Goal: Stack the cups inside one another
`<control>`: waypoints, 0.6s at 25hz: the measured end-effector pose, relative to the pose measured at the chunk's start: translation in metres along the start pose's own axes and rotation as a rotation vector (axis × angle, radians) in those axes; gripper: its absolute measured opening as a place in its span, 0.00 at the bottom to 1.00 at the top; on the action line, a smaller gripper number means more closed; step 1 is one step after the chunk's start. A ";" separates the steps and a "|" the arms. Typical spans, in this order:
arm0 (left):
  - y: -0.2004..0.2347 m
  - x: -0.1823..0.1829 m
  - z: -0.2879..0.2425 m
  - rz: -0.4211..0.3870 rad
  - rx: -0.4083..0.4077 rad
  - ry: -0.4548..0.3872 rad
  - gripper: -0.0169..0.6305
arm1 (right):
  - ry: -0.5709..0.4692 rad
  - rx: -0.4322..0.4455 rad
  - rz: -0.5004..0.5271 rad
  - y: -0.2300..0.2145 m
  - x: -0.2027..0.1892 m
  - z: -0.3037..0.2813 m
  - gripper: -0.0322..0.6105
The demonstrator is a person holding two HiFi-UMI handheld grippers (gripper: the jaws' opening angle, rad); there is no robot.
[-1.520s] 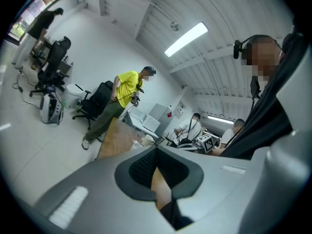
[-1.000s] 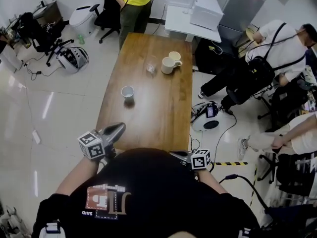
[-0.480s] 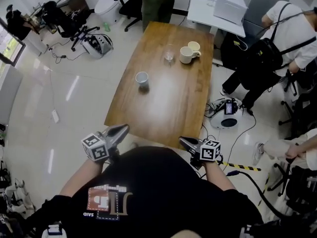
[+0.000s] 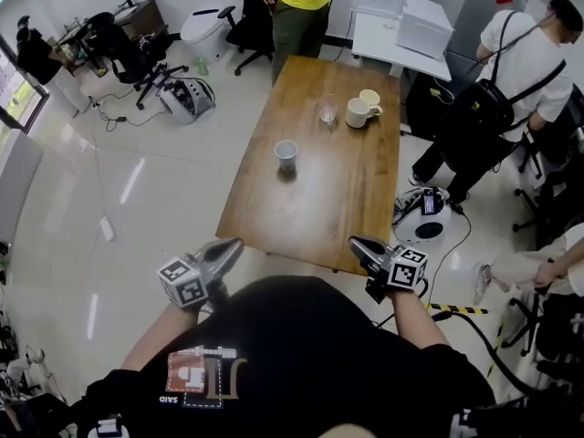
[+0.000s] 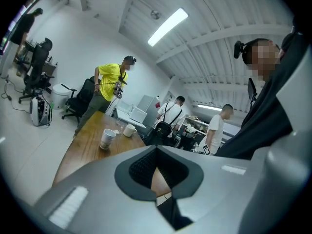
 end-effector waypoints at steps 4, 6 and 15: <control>0.031 -0.006 0.056 0.015 -0.043 -0.011 0.03 | -0.055 -0.086 0.025 0.037 -0.031 -0.022 0.07; 0.048 -0.013 0.084 0.034 -0.076 -0.021 0.03 | -0.100 -0.132 0.022 0.056 -0.052 -0.032 0.07; 0.090 -0.036 0.160 0.079 -0.186 0.054 0.03 | -0.181 -0.276 -0.007 0.151 -0.121 -0.049 0.07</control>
Point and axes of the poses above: the fingertips, and each gripper's own axes: z backward along the fingers, y to its left, x out of its top, the point moved 8 cm from there along z, backward along the fingers, and after that the axes turned 4 degrees about -z, right-handed, at the moved point
